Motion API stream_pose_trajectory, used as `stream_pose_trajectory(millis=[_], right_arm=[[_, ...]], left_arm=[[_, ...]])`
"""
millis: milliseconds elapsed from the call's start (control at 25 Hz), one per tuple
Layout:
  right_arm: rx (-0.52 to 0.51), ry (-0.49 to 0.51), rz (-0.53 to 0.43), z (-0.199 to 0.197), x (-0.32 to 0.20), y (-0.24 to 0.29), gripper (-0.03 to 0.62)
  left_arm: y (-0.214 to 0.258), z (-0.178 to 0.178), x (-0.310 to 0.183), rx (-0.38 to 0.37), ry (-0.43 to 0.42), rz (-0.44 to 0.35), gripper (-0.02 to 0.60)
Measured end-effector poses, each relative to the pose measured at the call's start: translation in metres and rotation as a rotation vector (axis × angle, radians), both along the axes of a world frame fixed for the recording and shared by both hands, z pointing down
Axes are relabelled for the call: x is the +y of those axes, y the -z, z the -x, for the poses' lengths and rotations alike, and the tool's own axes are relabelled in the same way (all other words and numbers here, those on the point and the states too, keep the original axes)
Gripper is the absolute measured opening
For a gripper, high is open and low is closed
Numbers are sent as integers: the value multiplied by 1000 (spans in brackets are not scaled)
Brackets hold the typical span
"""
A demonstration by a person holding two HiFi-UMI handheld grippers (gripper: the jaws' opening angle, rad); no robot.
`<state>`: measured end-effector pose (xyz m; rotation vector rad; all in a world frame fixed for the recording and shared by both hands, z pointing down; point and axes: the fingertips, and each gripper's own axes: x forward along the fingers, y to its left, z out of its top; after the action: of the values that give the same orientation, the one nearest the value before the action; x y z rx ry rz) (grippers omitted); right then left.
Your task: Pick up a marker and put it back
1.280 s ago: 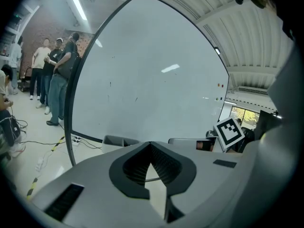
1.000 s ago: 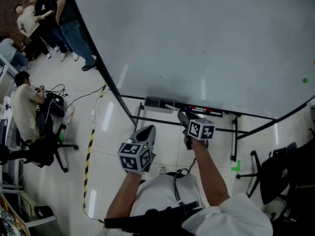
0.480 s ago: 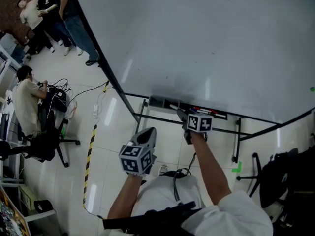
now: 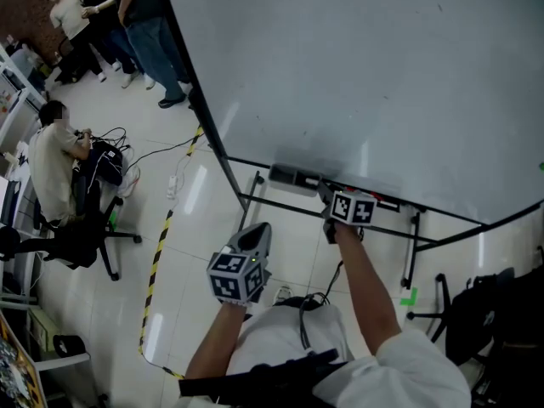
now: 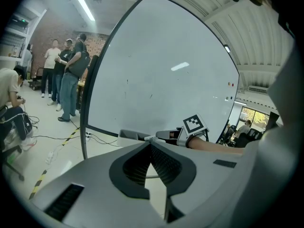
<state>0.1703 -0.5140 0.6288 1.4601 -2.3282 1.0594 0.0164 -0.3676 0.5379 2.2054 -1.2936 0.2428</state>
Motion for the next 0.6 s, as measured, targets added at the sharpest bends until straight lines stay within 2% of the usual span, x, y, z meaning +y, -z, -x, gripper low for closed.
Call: stream_pose_trajectory(millis=[320, 600], right_arm=[[-26, -60, -113, -4, 14, 48, 81], [-56, -87, -203, -5, 69, 104, 81]], left_arm=[[6, 7, 23, 0, -30, -13, -3], [22, 9, 42, 18, -71, -35, -3]])
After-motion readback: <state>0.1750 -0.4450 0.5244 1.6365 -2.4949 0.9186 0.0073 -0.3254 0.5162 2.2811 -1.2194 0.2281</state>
